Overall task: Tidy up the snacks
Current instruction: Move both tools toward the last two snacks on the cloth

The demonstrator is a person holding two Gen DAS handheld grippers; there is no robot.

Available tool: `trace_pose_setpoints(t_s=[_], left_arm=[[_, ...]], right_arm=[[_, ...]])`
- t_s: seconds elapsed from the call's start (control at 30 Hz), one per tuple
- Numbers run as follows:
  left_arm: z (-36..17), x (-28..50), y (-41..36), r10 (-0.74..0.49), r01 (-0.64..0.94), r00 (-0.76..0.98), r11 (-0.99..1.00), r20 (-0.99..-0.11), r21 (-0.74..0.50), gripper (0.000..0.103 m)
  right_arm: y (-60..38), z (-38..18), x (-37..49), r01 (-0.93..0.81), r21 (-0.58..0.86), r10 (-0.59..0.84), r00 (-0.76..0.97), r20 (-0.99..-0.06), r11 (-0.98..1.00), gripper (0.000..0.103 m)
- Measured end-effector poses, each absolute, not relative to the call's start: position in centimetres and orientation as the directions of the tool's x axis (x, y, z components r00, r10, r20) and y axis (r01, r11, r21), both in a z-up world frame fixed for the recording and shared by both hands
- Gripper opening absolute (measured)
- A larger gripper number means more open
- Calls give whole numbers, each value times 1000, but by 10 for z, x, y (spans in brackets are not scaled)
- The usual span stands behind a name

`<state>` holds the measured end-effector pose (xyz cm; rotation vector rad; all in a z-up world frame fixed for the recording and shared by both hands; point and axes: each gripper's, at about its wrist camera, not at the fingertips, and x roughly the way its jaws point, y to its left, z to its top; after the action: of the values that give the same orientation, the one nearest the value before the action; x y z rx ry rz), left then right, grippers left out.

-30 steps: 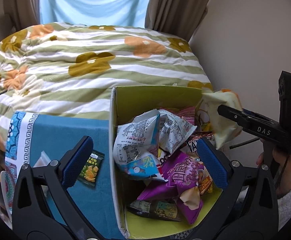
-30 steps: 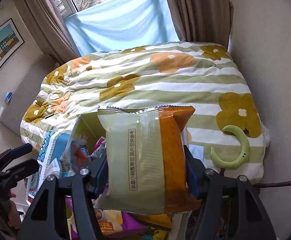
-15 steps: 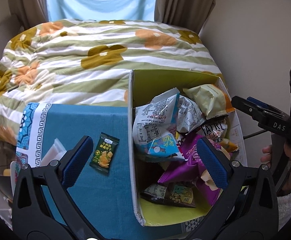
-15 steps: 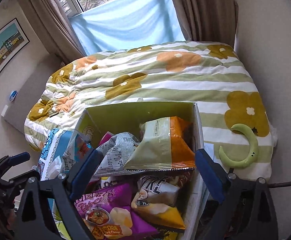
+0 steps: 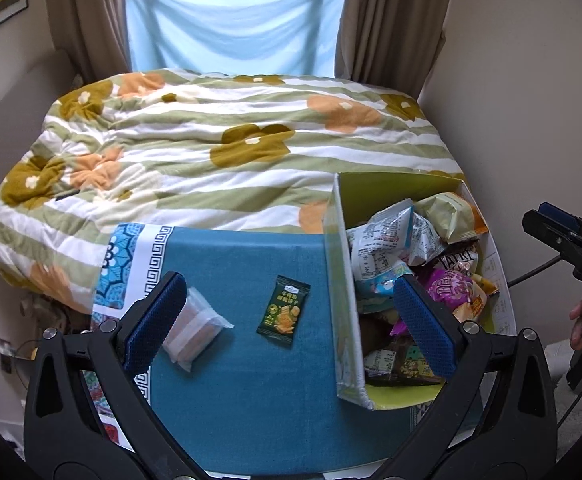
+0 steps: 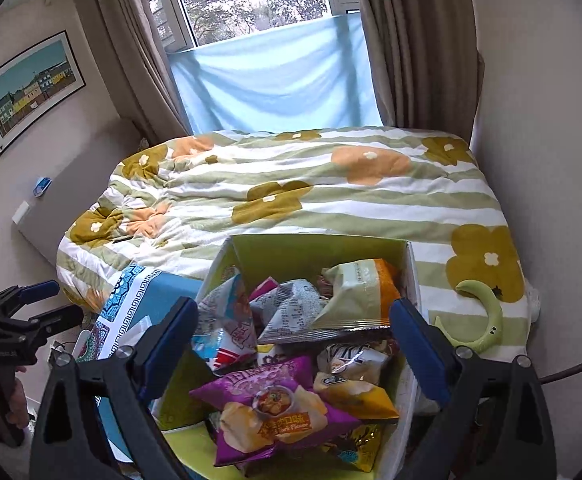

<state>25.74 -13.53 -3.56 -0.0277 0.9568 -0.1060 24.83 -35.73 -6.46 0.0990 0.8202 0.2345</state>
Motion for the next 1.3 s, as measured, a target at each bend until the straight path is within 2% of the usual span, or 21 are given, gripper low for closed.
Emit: trace_pose_setpoints(t_s=[0.37,0.63,0.9,1.17,1.3], left_arm=[[-38,245,-33,-124,134,573,989,-810,-56,103],[-59,256,21,-146,249,541,968,-828,-8,103],[-118,273,41,-200,414,454,910,-868,7,103],[-196,281,36,-261,527,289,846,-921,-75,102],[-239,284,23,-248,560,250,826,-936,-69,102]], right_arm=[[-250,-49,218,-185,135,226,696,-681,974,95],[-165,-69,219,-108,114,157,686,-711,988,95],[-106,-108,222,46,73,21,692,-722,996,95],[-74,-181,228,172,53,-63,604,-795,984,95],[-73,-215,228,222,46,-94,580,-809,974,95]])
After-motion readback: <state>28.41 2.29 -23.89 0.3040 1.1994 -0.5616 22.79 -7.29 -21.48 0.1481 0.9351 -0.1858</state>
